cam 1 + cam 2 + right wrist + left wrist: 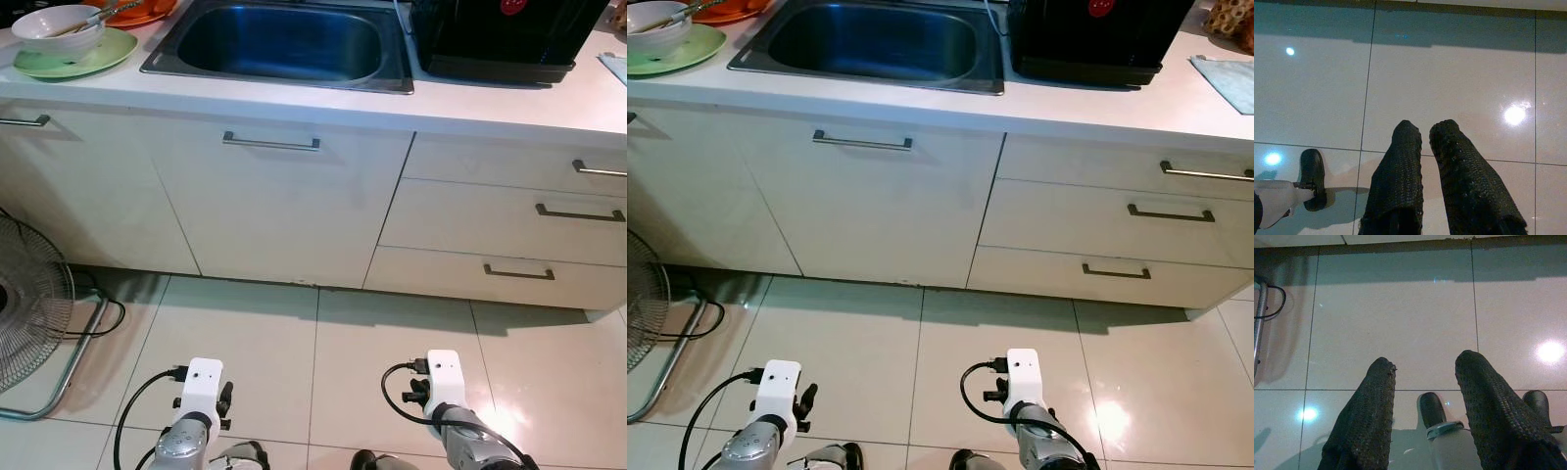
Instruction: Kitchen organization
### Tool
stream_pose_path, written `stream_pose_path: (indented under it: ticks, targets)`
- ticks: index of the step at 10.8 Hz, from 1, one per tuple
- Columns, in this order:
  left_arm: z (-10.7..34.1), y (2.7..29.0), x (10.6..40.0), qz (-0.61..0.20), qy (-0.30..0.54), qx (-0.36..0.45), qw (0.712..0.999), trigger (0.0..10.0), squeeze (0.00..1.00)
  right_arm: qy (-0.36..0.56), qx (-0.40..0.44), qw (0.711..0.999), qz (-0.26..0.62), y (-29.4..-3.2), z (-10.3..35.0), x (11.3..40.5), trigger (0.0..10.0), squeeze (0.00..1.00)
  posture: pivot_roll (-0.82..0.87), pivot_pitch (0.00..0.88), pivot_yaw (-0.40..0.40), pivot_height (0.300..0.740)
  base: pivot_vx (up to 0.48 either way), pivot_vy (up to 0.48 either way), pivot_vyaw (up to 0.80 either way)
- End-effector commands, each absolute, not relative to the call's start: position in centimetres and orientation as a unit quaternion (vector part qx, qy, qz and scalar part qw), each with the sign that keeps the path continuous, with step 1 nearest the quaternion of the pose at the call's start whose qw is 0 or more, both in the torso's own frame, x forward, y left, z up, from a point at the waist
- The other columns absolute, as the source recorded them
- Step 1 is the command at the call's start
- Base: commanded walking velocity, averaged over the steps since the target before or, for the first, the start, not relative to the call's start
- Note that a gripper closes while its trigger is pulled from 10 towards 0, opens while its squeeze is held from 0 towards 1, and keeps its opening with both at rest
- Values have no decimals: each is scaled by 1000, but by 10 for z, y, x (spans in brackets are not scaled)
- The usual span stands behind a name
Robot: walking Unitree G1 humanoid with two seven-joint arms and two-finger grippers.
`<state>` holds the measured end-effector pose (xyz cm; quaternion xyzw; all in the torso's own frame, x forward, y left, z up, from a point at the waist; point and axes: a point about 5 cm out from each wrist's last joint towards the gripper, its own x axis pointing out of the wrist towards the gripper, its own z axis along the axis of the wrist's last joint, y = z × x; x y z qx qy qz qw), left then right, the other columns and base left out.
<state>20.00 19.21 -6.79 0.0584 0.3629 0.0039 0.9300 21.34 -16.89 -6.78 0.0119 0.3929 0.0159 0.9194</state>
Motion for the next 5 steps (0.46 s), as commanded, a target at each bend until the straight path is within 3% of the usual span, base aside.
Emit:
stream_pose_path:
  ticks: [1, 5]
  targets:
    - [-70, 191, 197, 2, 369, 59, 928, 10000, 0, 400, 5, 916, 15, -172, -70, 209, 10000, 0, 106, 108, -34, 740, 0, 0, 0]
    - [-70, 191, 197, 2, 369, 59, 928, 10000, 0, 400, 5, 916, 15, -172, -70, 209, 10000, 0, 106, 108, -34, 740, 0, 0, 0]
